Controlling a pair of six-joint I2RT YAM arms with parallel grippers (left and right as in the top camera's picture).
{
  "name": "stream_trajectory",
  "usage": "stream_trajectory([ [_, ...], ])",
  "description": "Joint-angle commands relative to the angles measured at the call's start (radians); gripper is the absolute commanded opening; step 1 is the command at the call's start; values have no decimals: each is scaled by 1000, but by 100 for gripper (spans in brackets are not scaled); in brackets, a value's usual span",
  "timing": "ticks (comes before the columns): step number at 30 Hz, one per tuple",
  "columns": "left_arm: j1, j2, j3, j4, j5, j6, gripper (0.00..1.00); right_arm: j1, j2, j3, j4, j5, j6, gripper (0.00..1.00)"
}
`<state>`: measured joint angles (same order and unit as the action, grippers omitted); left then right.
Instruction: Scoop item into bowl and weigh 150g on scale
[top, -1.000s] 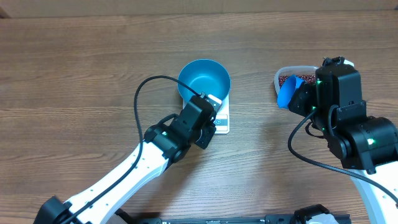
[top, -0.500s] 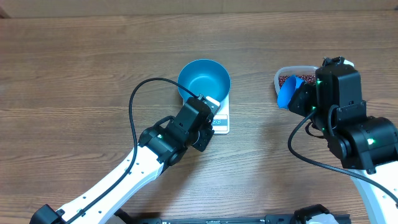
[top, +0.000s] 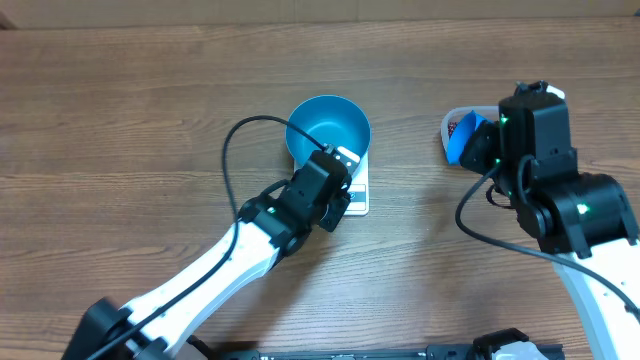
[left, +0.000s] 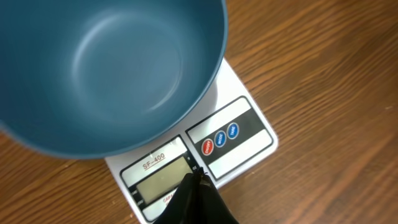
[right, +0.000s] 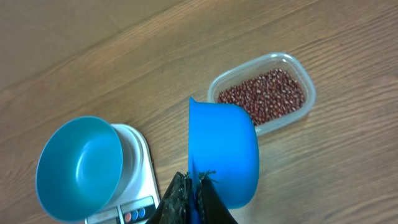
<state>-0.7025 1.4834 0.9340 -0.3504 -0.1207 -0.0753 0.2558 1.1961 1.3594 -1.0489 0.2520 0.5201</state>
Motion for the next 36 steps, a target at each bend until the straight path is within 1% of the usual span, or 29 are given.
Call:
stream_trajectory([
  [1, 3, 138, 0, 65, 42, 23, 4, -5, 25, 22, 19, 21, 2, 4],
  [4, 3, 203, 0, 90, 55, -1, 4, -5, 39, 22, 16, 46, 2, 4],
  [10, 4, 258, 0, 139, 51, 10, 4, -5, 40, 22, 16, 50, 2, 4],
  [28, 4, 295, 0, 171, 50, 20, 4, -5, 40, 22, 15, 50, 2, 4],
  [36, 4, 295, 0, 188, 13, 18, 4, -5, 40, 22, 3, 50, 2, 4],
])
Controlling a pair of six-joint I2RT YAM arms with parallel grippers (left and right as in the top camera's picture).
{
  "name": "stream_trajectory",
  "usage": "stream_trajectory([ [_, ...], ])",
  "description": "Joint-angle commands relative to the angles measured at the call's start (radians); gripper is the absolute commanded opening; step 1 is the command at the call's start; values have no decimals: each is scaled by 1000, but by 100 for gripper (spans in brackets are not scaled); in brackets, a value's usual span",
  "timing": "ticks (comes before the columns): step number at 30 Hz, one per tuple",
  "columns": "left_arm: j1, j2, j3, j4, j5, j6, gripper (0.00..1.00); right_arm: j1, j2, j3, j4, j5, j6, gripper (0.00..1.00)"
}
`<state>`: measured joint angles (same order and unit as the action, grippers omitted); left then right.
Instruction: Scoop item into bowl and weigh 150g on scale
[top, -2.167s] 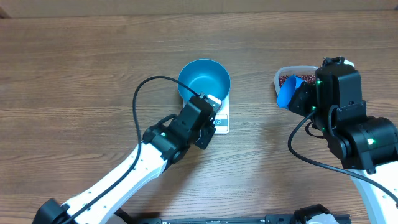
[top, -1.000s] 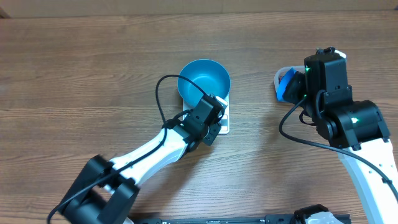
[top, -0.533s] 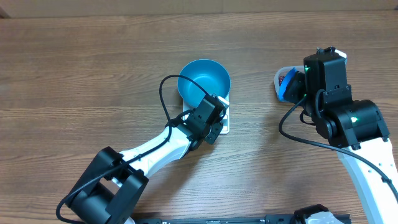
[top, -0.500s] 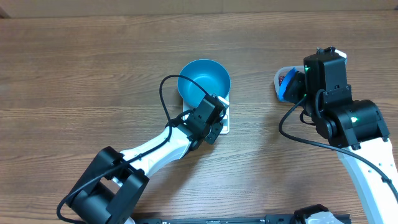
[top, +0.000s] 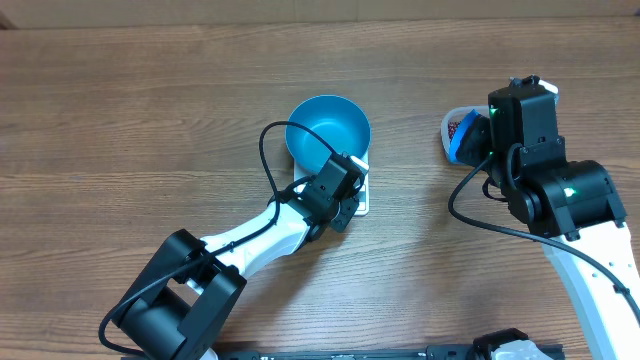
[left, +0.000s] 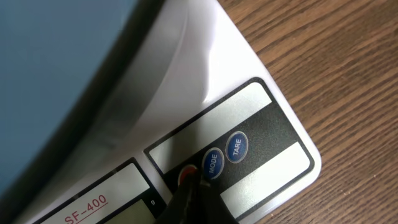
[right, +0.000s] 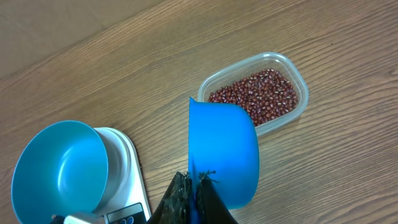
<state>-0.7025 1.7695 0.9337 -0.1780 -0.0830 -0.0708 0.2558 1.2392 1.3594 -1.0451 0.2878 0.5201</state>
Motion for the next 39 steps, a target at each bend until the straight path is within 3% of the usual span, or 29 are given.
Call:
stream_trajectory([
  [1, 4, 9, 0, 19, -31, 14, 4, -5, -3, 22, 0, 14, 2, 4],
  [39, 4, 55, -10, 26, -48, 15, 4, -5, -3, 22, -8, 13, 3, 4],
])
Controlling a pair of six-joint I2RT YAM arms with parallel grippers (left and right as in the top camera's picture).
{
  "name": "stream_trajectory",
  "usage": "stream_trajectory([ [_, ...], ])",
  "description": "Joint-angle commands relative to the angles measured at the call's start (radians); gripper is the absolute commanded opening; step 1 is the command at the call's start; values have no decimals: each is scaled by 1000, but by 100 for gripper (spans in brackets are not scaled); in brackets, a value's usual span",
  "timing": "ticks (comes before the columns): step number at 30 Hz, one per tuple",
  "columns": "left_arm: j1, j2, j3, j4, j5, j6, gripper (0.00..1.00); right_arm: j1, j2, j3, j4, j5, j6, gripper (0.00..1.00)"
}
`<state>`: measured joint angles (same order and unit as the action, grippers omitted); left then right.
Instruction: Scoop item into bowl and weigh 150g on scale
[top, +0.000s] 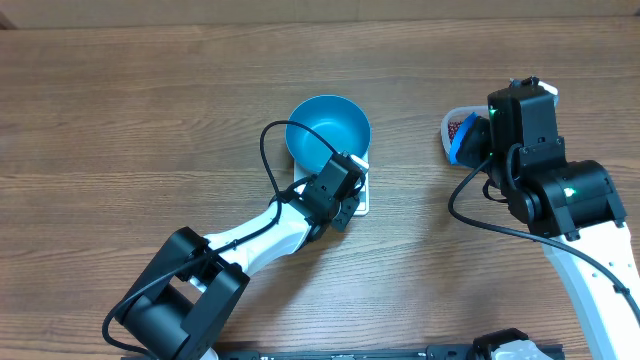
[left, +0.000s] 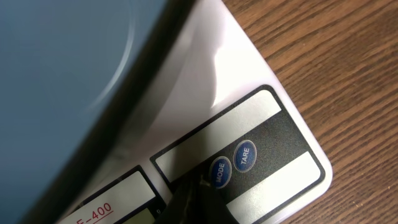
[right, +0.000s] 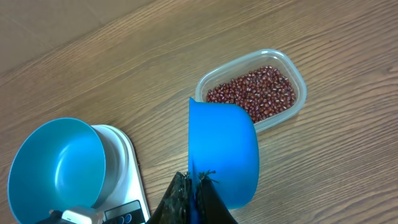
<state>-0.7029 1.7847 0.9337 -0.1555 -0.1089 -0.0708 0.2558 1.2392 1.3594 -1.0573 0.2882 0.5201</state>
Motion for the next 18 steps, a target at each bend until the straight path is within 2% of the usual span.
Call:
stream_trajectory([
  [1, 4, 40, -10, 4, -22, 15, 4, -5, -3, 22, 4, 13, 3, 4],
  [18, 4, 42, -3, -11, -30, 24, 4, -5, -3, 22, -3, 14, 2, 4],
])
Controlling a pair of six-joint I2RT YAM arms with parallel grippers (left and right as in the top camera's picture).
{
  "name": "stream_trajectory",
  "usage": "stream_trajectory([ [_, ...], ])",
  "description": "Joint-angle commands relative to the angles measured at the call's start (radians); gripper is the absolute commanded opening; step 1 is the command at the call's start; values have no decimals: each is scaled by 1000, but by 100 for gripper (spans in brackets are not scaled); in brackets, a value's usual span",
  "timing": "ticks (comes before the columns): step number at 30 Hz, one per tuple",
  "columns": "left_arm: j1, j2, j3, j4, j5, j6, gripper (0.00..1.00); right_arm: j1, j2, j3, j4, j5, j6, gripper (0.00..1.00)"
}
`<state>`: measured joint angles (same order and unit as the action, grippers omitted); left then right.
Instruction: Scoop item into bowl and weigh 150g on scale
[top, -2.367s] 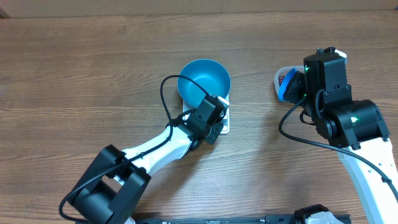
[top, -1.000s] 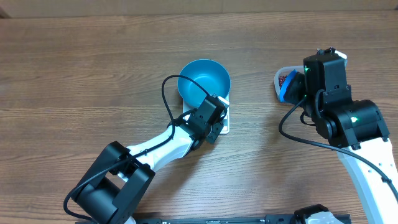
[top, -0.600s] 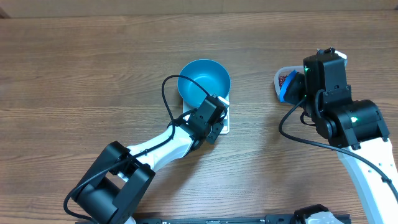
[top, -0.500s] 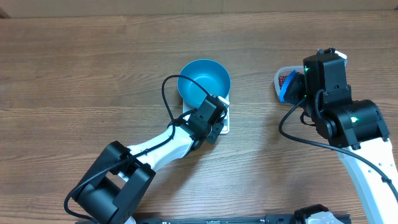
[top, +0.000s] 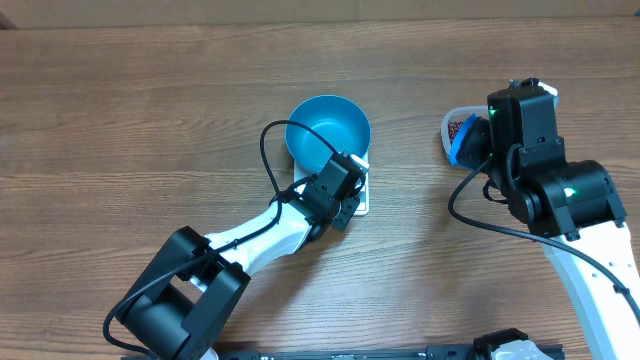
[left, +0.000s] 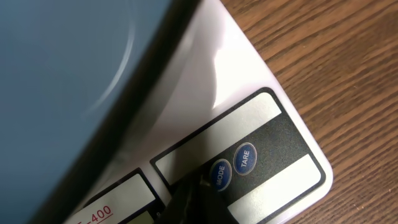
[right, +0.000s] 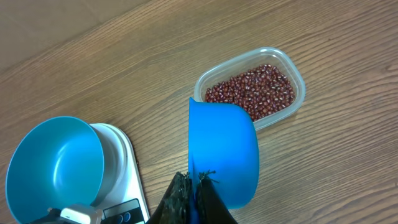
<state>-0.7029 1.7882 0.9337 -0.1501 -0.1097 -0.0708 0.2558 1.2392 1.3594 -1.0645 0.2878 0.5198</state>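
An empty blue bowl (top: 328, 128) stands on the white scale (top: 359, 199). My left gripper (left: 198, 185) is shut, its tip pressed on the scale's black button panel just left of the MODE button (left: 219, 174) and the TARE button (left: 244, 157). It covers whatever lies there. The display is mostly hidden. My right gripper (right: 194, 183) is shut on the handle of a blue scoop (right: 222, 152), which it holds in the air near a clear tub of red beans (right: 252, 92). The scoop's inside cannot be seen.
Bare wooden tabletop (top: 150, 110) surrounds the scale. In the overhead view the right arm (top: 560, 195) hides most of the bean tub (top: 453, 124). The left arm's cable (top: 268, 150) loops beside the bowl.
Hardly anything differs. The left fingertips stay pressed on the panel beside MODE. The right gripper with the scoop has shifted by only a hair.
At first my shut left gripper hovered above the scale's display with the whole bowl in view. Then it was low at the button panel, its tip at the red button. It has stayed there, covering that button. The right gripper has held the scoop by the beans throughout.
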Motion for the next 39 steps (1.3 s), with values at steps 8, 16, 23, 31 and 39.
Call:
stream_trajectory([
  [8, 3, 24, 6, -17, -50, 34, 4, -5, -3, 22, 5, 14, 3, 4],
  [16, 3, 24, 6, -19, -51, 34, 4, -5, -3, 22, 5, 14, 3, 4],
  [23, 3, 24, 4, -26, -15, 49, 4, -5, -3, 22, 4, 14, 3, 4],
  [31, 3, 37, -3, -18, -4, 49, 4, -5, -3, 22, 5, 14, 3, 4],
  [39, 3, 54, -3, -18, 0, 66, 4, -5, -3, 22, 5, 14, 3, 4],
])
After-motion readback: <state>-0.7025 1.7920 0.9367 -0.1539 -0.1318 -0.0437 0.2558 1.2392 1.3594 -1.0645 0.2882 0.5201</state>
